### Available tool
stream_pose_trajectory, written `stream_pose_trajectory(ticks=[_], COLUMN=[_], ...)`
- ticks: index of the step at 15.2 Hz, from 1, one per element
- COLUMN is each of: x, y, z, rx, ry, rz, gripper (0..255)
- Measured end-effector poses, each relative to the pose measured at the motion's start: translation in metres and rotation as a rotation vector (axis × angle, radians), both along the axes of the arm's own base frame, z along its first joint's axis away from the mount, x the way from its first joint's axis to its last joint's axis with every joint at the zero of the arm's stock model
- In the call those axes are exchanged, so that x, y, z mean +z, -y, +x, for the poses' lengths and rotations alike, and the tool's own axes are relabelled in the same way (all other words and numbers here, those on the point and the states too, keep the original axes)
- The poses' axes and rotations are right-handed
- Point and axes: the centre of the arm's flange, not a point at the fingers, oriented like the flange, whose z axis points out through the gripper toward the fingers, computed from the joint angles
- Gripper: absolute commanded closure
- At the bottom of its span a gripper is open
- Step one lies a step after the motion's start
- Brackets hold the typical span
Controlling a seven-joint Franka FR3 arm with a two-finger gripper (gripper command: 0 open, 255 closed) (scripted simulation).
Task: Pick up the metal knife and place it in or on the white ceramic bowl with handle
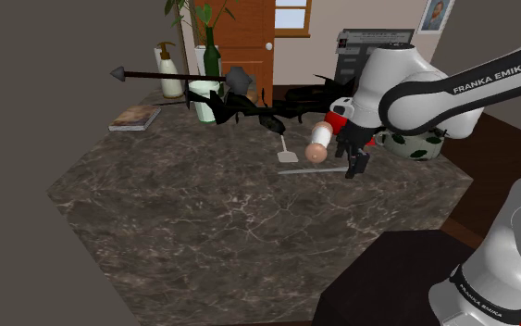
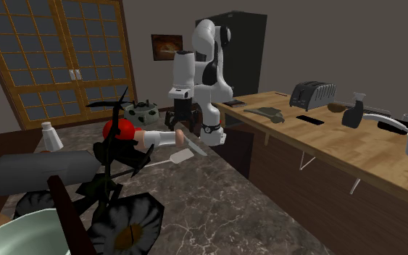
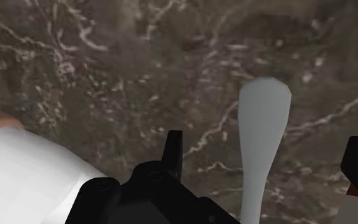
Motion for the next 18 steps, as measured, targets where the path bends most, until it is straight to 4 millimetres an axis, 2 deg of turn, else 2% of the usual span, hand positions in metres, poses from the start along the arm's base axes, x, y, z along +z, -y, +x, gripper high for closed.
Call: stream_pose_trajectory(ticks=[2, 3, 14, 18], x=[0.0, 0.0, 0.004, 0.02], y=[0.0, 0.0, -0.001, -0.001], z=[0.0, 0.0, 0.0, 0.001], rx=[0.0, 0.0, 0.002, 0.0], ry=[0.0, 0.0, 0.004, 0.001], rz=[0.0, 0.0, 0.001, 0.0], gripper=[0, 255, 255, 255])
